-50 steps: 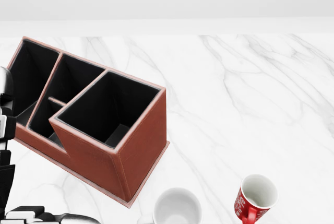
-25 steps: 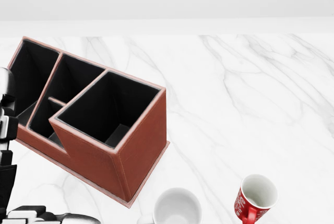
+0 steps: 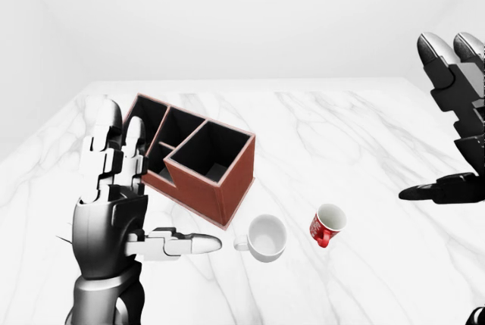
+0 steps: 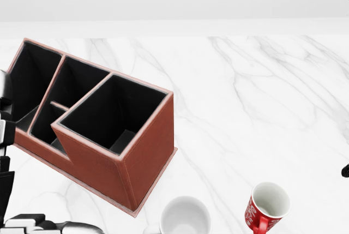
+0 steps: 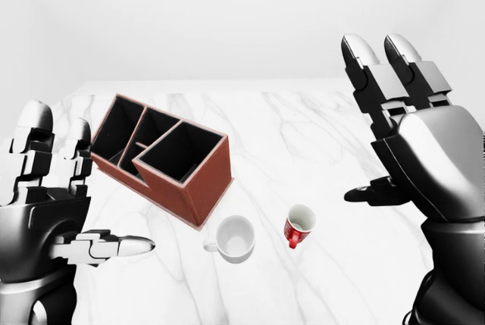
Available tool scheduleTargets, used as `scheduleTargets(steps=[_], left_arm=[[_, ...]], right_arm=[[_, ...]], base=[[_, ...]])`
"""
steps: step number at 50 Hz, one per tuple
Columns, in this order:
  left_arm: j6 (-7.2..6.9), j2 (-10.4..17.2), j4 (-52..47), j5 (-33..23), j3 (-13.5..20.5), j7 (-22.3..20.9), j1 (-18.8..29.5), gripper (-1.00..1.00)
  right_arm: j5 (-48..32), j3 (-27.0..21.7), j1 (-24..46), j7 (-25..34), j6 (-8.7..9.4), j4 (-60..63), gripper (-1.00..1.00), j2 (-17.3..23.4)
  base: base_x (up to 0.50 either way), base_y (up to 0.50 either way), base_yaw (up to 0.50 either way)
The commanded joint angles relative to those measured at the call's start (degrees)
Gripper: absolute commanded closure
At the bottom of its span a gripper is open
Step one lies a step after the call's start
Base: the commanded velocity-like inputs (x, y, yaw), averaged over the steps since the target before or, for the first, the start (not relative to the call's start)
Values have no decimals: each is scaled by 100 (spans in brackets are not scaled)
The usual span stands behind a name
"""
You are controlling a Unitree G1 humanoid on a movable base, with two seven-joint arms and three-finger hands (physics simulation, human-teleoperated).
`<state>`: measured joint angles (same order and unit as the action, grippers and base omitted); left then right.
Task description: Pick up the red mug and place it to the right of the caddy.
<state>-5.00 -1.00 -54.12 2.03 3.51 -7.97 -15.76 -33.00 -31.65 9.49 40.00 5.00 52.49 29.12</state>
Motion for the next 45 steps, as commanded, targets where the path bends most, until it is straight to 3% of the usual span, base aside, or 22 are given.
scheduleTargets(steps=[1,7,27,45], left_arm=[[0,-18,-27,8,38,-19,17,-100],[0,-11,3,-20,-3,-6,9,-100],[0,-18,-20,-40,-24,-3,1,-100],[0,-1,37,-27,-34,9,-3,-100]], right_arm=[[-284,30,-186,0,0,-47,-100,-332],[-256,-61,-590,0,0,13,-100,-731],[-375,141,-1169,0,0,-509,-100,-1446],[-612,596,-1329,0,0,-1578,-100,-1718]], base=[[0,0,0],[0,0,0],[0,0,0],[0,0,0]])
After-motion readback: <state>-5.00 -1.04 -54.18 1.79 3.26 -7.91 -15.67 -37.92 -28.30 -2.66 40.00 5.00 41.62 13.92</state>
